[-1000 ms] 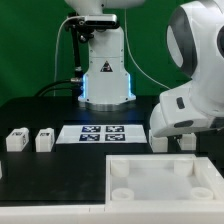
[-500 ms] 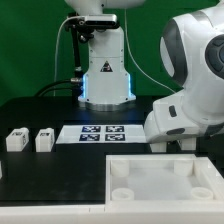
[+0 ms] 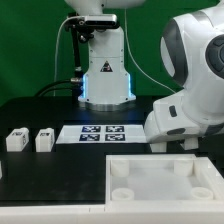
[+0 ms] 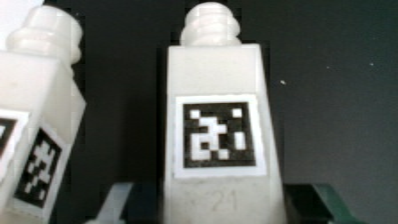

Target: Assemble one leg

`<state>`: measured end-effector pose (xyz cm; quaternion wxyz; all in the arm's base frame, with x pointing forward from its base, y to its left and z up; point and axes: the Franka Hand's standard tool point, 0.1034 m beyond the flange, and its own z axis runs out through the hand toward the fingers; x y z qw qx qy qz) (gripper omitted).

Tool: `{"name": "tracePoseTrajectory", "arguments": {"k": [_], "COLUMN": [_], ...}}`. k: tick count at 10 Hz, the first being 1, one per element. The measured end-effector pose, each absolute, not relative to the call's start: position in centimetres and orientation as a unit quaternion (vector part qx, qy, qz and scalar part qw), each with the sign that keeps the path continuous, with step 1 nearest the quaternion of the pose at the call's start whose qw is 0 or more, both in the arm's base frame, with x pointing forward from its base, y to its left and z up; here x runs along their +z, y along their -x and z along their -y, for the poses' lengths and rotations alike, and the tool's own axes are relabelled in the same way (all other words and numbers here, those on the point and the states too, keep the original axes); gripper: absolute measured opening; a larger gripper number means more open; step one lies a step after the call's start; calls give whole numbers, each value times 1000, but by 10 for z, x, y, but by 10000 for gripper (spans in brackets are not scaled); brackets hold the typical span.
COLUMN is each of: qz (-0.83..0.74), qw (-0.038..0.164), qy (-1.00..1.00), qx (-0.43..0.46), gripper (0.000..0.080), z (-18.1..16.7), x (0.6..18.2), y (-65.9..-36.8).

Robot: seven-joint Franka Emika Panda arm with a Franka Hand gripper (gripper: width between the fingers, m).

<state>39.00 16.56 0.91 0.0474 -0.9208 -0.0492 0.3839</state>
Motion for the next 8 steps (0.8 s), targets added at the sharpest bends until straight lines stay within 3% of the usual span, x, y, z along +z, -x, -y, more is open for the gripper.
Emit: {"name": "tracePoseTrajectory", "arguments": {"k": [5, 8], "qz": [59, 117], "qw": [50, 85], "qy": [919, 921], "qx": [386, 362], "gripper": [290, 291], "z": [-163, -117], "x": [12, 86], "y": [-392, -433]}}
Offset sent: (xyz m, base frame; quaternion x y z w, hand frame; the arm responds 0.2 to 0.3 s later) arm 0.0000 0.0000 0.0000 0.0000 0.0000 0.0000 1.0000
